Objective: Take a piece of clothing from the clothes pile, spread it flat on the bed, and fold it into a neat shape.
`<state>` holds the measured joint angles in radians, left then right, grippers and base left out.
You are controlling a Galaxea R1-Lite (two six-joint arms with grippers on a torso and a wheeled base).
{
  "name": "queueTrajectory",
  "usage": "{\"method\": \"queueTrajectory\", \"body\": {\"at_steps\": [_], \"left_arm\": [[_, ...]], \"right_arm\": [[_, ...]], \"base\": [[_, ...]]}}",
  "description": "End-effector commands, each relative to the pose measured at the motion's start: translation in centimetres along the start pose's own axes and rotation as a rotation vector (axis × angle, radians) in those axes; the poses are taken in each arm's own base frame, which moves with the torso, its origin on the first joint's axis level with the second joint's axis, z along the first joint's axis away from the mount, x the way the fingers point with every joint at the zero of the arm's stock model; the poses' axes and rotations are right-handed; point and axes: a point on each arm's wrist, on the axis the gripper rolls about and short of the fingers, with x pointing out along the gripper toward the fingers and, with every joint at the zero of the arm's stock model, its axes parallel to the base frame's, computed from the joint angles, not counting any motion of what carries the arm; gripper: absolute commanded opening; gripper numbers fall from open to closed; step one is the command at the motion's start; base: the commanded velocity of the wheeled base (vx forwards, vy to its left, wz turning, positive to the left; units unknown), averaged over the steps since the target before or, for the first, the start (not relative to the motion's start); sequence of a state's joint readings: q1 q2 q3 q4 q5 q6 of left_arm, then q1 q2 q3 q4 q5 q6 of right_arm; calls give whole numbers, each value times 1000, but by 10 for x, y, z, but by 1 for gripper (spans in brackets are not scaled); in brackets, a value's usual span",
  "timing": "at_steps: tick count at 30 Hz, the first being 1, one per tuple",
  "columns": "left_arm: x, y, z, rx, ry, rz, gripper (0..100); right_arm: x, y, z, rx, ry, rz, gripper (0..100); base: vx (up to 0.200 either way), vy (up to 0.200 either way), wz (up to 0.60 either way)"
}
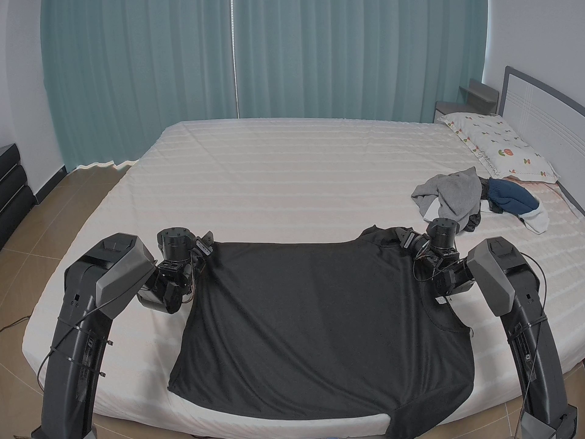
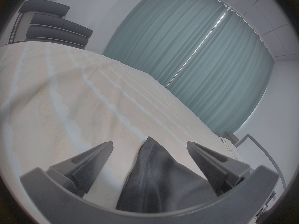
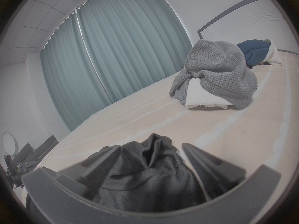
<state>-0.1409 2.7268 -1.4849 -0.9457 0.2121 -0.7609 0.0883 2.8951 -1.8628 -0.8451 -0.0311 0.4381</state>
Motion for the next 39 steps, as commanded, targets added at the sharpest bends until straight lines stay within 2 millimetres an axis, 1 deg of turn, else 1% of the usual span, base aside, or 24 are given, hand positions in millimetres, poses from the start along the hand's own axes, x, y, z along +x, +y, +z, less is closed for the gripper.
{"method": "queueTrajectory", "body": {"at_steps": [1, 2, 3, 6, 9, 10, 11, 13, 15, 17, 19, 21, 24, 26, 27, 28, 29, 30, 31, 33, 36, 37, 39], "left_arm": [[-17, -4, 12, -4, -6, 0, 100], [-27, -2, 16, -9, -11, -3, 100], [-32, -2, 19, -10, -15, -7, 100], [-51, -1, 32, -16, -25, -22, 100], [-73, -6, 46, -22, -23, -24, 100], [-85, -7, 50, -21, -13, -17, 100], [-89, -7, 50, -20, -9, -13, 100], [-109, -1, 48, -12, 29, 6, 100], [-127, 3, 47, -13, 49, -15, 100], [-145, 4, 47, -15, 55, -36, 100], [-164, 4, 47, -10, 69, -41, 100], [-184, 1, 41, 5, 110, -42, 100], [-214, 0, 35, 20, 164, -44, 100], [-232, -3, 32, -7, 199, -56, 100], [-237, -4, 32, -18, 207, -61, 100], [-246, -5, 31, -44, 229, -72, 100], [-252, -5, 29, -59, 250, -76, 100], [-254, -5, 29, -62, 254, -78, 100], [-262, -3, 24, -74, 284, -72, 100], [-271, 0, 21, -87, 310, -58, 100], [-286, 7, 21, -105, 333, -35, 100], [-286, 7, 21, -105, 333, -35, 100], [-293, 12, 19, -123, 355, -13, 100]], "right_arm": [[-7, 4, 21, 8, -30, -10, 100], [-15, 3, 32, 14, -47, -27, 100], [-19, 3, 36, 15, -47, -29, 100], [-47, -2, 51, 20, -26, -48, 100], [-84, -1, 61, 28, 19, -42, 100], [-103, 0, 65, 28, 29, -49, 100], [-109, 0, 66, 30, 33, -52, 100], [-139, 3, 72, 38, 52, -55, 100], [-170, 4, 71, 80, 100, -55, 100], [-195, 8, 71, 121, 137, -30, 100], [-216, 12, 69, 145, 166, -13, 100], [-234, 14, 67, 162, 188, -10, 100], [-254, 19, 57, 182, 232, -7, 100], [-269, 20, 53, 194, 256, -11, 100], [-273, 20, 51, 200, 265, -14, 100], [-284, 20, 47, 218, 294, -25, 100], [-291, 21, 43, 237, 313, -30, 100], [-293, 21, 42, 243, 320, -32, 100], [-303, 21, 37, 272, 351, -46, 100], [-313, 18, 33, 304, 374, -69, 100], [-323, 12, 29, 335, 401, -93, 100], [-323, 12, 29, 335, 401, -93, 100], [-329, 10, 23, 362, 449, -96, 100]], "base": [[0, 0, 0], [0, 0, 0], [0, 0, 0], [0, 0, 0], [0, 0, 0], [0, 0, 0], [0, 0, 0], [0, 0, 0], [0, 0, 0], [0, 0, 0], [0, 0, 0], [0, 0, 0], [0, 0, 0], [0, 0, 0], [0, 0, 0], [0, 0, 0], [0, 0, 0], [0, 0, 0], [0, 0, 0], [0, 0, 0], [0, 0, 0], [0, 0, 0], [0, 0, 0]]}}
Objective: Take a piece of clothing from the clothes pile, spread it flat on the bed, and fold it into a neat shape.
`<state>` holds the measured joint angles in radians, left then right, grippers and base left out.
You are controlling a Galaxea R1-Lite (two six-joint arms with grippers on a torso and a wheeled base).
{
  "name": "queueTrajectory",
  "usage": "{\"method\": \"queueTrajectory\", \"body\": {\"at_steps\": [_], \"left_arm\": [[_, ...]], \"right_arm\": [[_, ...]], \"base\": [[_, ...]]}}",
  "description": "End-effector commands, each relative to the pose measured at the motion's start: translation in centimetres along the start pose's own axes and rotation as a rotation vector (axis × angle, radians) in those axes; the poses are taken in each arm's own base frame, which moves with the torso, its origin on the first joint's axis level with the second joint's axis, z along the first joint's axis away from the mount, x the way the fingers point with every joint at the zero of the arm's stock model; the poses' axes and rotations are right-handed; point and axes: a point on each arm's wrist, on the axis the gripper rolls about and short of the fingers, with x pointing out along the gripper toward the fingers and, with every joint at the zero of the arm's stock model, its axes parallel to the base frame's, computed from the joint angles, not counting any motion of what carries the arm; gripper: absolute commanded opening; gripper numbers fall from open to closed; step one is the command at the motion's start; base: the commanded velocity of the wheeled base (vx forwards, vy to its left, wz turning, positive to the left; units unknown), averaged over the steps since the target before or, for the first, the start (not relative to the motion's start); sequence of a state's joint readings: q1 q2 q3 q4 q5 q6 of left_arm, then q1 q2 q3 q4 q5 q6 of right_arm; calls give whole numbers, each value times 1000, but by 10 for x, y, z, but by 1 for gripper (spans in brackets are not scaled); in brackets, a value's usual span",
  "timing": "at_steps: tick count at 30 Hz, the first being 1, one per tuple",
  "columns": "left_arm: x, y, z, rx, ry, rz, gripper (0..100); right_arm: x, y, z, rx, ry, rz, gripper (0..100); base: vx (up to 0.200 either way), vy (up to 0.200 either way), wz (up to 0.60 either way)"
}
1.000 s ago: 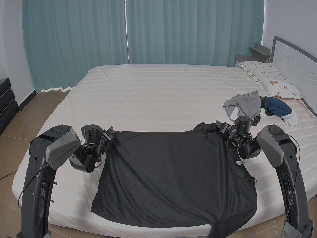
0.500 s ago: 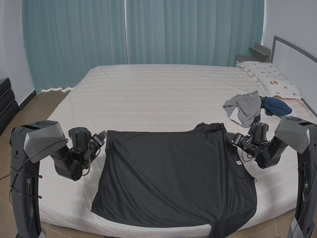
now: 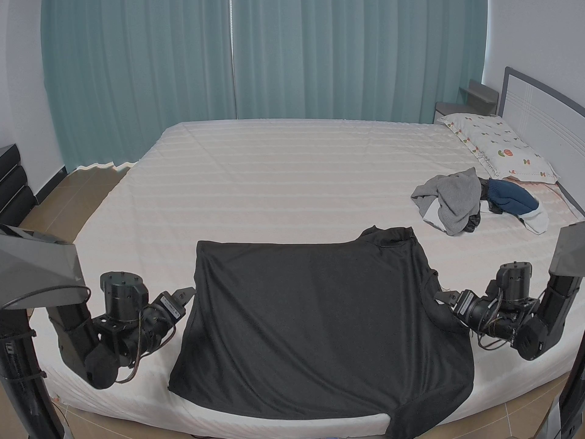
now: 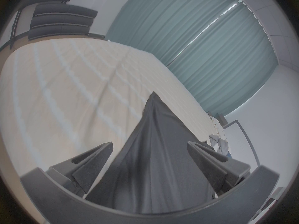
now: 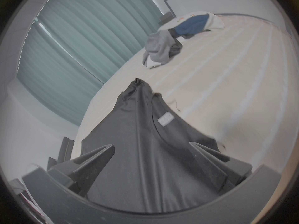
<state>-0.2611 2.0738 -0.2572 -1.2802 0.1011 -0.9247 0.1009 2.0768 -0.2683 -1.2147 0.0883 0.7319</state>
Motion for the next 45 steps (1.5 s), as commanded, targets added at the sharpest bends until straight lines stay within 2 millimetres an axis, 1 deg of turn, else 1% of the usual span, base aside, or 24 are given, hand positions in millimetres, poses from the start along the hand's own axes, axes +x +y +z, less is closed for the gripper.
{"method": "queueTrajectory", "body": {"at_steps": [1, 6, 11, 17, 24, 29, 41, 45], "left_arm": [[-43, -1, -9, -42, 43, -42, 100], [-43, 3, -13, -84, 73, -25, 100], [-38, 8, -16, -90, 103, -6, 100], [-37, 10, -16, -95, 122, -7, 100], [-38, 12, -17, -102, 133, -1, 100], [-35, 9, -17, -139, 129, -12, 100], [-35, 9, -18, -144, 137, -9, 100], [-38, 10, -17, -129, 122, -8, 100]], "right_arm": [[-35, -2, -14, 59, 54, 29, 100], [-36, -4, -18, 61, 84, 29, 100], [-37, -7, -13, 73, 62, 22, 100], [-36, -7, -14, 70, 70, 18, 100], [-37, -7, -16, 68, 75, 16, 100], [-35, -7, -17, 65, 85, 14, 100], [-34, -10, -21, 62, 101, -1, 100], [-34, -10, -21, 61, 101, -3, 100]], "base": [[0, 0, 0], [-160, 0, 0], [-200, 0, 0], [-200, 0, 0], [0, 0, 0], [0, 0, 0], [0, -200, 0], [0, 0, 0]]}}
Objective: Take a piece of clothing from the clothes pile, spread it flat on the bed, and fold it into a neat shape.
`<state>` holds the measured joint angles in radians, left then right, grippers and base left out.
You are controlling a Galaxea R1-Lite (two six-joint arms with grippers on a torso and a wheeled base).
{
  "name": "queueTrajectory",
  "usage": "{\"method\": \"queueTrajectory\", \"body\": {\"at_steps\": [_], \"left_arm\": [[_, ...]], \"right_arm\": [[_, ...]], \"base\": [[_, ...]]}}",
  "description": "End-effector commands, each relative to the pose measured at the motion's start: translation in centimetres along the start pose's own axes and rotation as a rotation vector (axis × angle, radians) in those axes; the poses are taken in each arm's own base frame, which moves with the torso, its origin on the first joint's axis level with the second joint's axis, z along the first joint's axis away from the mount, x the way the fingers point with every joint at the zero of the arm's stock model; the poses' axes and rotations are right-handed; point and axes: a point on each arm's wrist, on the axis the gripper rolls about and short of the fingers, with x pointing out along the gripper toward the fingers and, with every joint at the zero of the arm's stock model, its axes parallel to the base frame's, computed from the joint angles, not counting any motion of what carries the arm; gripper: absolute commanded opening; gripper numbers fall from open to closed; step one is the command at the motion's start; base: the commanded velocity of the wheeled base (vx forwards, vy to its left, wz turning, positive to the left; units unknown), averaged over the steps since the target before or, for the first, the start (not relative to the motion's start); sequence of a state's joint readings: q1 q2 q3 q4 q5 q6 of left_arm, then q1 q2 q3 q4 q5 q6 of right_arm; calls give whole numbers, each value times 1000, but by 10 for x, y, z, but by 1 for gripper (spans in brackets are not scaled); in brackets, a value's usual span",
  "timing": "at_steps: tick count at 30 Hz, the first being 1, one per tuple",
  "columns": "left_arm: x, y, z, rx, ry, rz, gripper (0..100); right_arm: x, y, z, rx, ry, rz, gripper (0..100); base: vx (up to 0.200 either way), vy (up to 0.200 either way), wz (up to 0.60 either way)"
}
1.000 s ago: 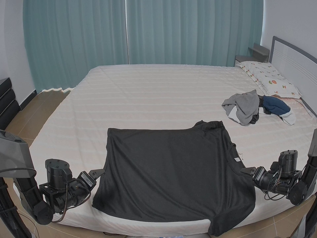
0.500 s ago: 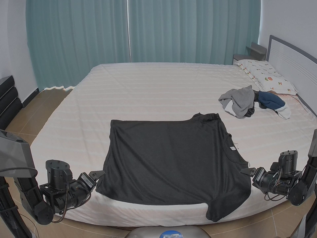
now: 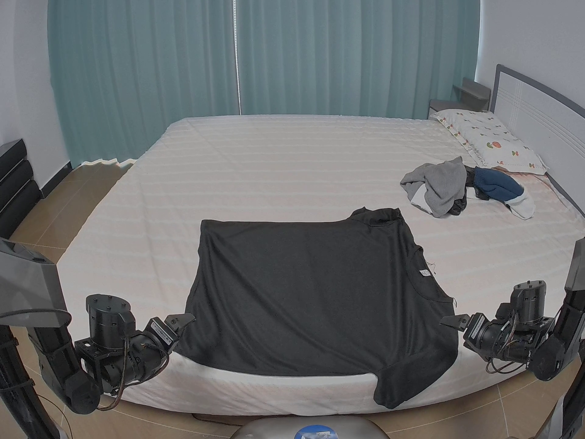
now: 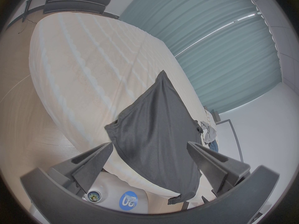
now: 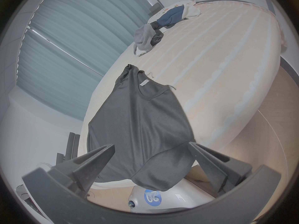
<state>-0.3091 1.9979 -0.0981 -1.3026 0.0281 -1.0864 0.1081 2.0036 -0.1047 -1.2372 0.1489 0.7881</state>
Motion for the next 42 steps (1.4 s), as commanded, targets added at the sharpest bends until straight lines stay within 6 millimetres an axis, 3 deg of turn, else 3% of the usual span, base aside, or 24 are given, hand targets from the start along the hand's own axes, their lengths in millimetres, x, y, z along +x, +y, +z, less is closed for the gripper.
{"method": "queueTrajectory", "body": {"at_steps": [1, 11, 21, 33, 42], "left_arm": [[-3, 1, 1, 4, -10, -2, 100], [-8, 9, -1, 49, 3, 39, 100], [-7, 15, 4, 33, -14, 66, 100], [50, 32, 12, 1, -20, 152, 100], [68, 32, 33, -34, -95, 135, 100]], "right_arm": [[1, -1, -1, 1, 5, -5, 100], [-2, -1, -2, -1, 4, -6, 100], [0, -1, -4, -4, 20, -9, 100], [-1, -1, -4, -5, 17, -9, 100], [1, -3, -5, -1, 23, -16, 100]], "base": [[0, 0, 0], [0, 0, 0], [-120, 0, 0], [0, 0, 0], [0, 0, 0]]}}
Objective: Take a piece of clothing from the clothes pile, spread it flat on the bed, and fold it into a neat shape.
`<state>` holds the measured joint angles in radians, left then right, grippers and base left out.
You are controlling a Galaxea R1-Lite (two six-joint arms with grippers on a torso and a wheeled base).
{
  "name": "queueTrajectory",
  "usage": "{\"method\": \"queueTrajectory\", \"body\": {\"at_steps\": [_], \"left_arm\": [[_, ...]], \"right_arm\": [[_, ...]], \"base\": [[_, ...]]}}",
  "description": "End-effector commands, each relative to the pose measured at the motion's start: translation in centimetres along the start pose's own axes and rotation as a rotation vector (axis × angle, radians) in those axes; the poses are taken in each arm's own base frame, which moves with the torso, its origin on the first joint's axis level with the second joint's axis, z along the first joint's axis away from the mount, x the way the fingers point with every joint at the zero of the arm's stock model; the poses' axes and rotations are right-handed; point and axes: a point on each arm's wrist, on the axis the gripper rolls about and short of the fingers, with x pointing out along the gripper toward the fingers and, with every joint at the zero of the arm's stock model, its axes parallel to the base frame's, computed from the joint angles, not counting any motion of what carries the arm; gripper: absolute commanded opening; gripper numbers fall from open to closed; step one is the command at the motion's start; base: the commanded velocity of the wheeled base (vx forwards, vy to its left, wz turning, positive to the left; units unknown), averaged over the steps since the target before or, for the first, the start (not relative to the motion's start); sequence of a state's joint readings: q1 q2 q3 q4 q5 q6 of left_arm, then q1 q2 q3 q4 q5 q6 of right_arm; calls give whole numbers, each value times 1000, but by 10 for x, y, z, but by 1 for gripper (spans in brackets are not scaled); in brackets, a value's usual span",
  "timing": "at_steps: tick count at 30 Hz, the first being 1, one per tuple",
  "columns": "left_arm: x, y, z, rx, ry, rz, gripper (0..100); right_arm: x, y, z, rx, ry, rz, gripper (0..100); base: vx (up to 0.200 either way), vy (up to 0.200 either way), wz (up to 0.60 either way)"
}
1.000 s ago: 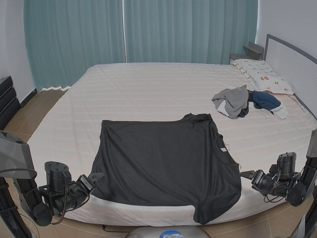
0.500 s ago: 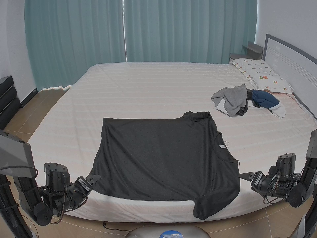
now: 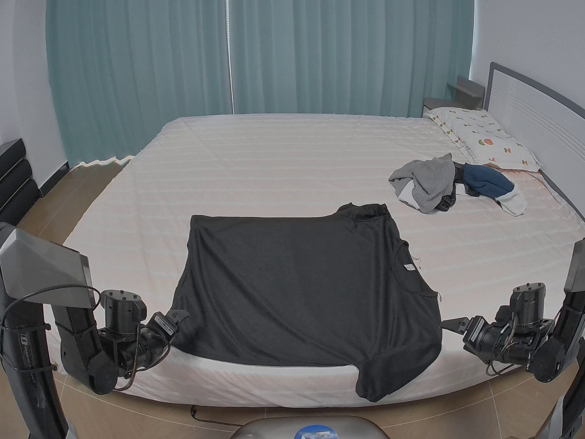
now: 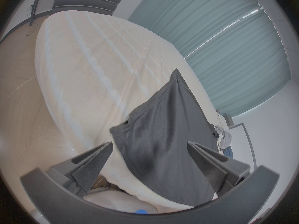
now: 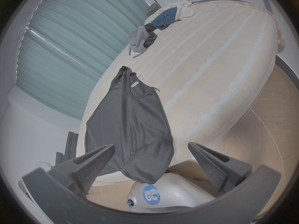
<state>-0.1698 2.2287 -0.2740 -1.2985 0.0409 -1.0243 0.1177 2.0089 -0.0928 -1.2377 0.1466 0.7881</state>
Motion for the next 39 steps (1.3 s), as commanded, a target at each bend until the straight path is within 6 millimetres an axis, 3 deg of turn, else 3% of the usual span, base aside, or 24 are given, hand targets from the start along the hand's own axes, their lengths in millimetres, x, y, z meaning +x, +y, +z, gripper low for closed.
{"method": "queueTrajectory", "body": {"at_steps": [1, 9, 19, 39], "left_arm": [[10, 7, 6, -23, -19, 26, 0], [10, 15, 3, -19, -38, 79, 0], [-10, 28, 3, 86, -90, 183, 0], [-14, 24, 12, 82, -132, 168, 0]], "right_arm": [[3, -3, -1, 4, 8, -14, 100], [15, -10, -5, 6, 15, -31, 100], [33, -20, -8, 3, -7, -22, 100], [86, -22, 0, -57, -44, 31, 100]], "base": [[0, 0, 0], [0, 0, 0], [0, 0, 0], [0, 0, 0]]}}
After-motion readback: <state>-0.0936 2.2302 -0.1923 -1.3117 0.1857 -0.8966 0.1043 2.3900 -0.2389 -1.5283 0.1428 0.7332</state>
